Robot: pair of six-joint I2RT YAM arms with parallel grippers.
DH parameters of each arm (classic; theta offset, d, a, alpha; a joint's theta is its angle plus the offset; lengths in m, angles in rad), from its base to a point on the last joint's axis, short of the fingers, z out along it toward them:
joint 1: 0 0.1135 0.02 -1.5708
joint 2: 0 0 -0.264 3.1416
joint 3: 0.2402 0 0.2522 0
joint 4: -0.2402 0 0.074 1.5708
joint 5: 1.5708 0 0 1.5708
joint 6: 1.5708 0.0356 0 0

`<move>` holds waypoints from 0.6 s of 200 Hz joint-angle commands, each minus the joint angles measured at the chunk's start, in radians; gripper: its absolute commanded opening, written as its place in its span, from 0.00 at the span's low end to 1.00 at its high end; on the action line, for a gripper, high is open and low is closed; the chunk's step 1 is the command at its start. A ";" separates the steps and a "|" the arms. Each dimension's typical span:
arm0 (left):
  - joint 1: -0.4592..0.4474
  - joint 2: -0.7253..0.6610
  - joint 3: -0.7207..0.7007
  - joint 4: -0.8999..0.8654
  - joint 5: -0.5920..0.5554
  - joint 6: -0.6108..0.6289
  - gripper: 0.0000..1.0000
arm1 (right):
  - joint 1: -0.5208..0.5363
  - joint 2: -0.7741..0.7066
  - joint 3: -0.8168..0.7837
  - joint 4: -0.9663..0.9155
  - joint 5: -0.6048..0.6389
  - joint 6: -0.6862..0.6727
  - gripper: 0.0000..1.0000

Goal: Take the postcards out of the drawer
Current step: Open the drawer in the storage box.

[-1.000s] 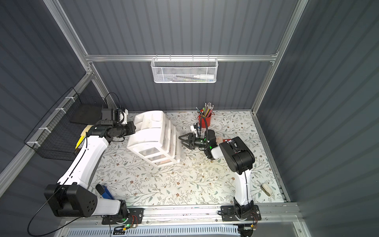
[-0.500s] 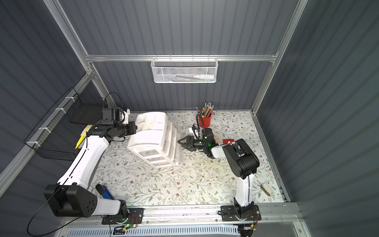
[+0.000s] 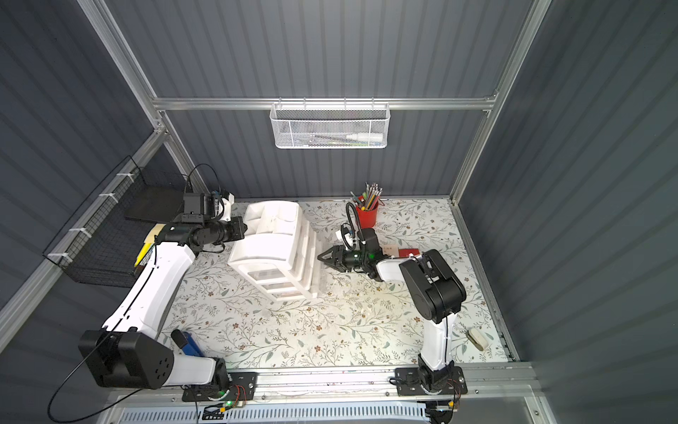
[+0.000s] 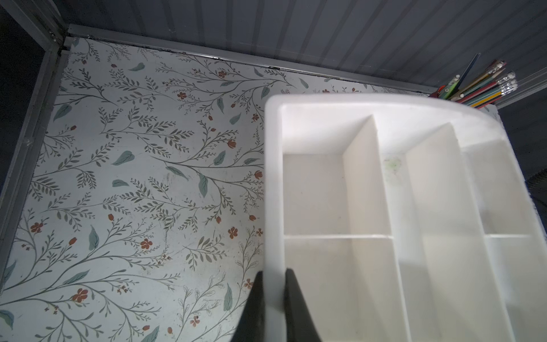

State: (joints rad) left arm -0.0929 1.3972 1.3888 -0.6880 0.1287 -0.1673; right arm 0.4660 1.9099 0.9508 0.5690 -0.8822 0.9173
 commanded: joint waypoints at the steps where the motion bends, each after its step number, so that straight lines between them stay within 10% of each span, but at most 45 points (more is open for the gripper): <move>1: 0.002 0.012 0.013 -0.062 -0.019 0.031 0.00 | 0.004 -0.021 0.023 -0.049 0.015 -0.035 0.46; 120: 0.002 0.005 0.013 -0.066 -0.043 0.019 0.00 | 0.003 -0.004 0.028 -0.059 0.026 -0.029 0.35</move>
State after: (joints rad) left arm -0.0929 1.3972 1.3907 -0.6872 0.1421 -0.1677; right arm 0.4698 1.9079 0.9615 0.5098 -0.8742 0.9165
